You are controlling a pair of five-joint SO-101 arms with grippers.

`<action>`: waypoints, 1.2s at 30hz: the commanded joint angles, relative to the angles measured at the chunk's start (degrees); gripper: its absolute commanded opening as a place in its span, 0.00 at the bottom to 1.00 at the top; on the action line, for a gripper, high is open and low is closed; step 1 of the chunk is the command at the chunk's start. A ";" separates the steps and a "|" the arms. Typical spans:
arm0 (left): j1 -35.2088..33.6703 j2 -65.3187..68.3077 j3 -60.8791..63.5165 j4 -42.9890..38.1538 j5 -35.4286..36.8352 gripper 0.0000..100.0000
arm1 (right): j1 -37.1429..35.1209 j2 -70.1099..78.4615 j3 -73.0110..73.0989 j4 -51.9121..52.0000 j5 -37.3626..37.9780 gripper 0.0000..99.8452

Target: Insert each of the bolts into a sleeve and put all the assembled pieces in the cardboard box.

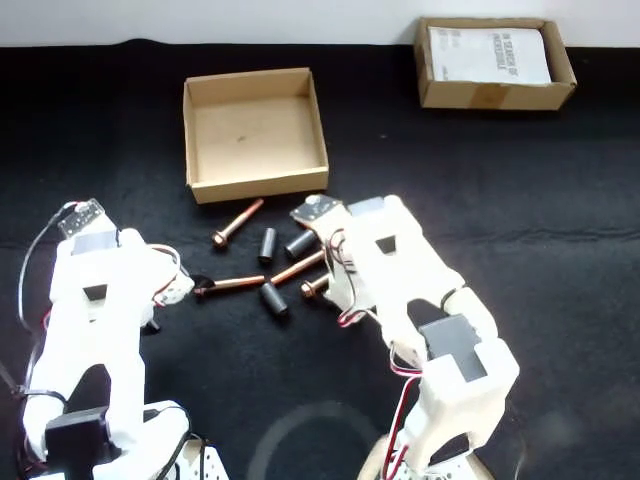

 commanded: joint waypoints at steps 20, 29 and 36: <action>-0.40 -1.36 2.24 -5.10 0.09 0.35 | -0.13 -0.13 3.38 -2.95 0.35 0.04; 0.04 -1.36 4.09 -7.30 0.09 0.35 | 0.13 -0.57 -0.57 1.71 0.35 0.01; 3.21 -1.80 7.60 -12.31 0.09 0.35 | 4.53 -0.57 -15.16 11.65 0.26 0.01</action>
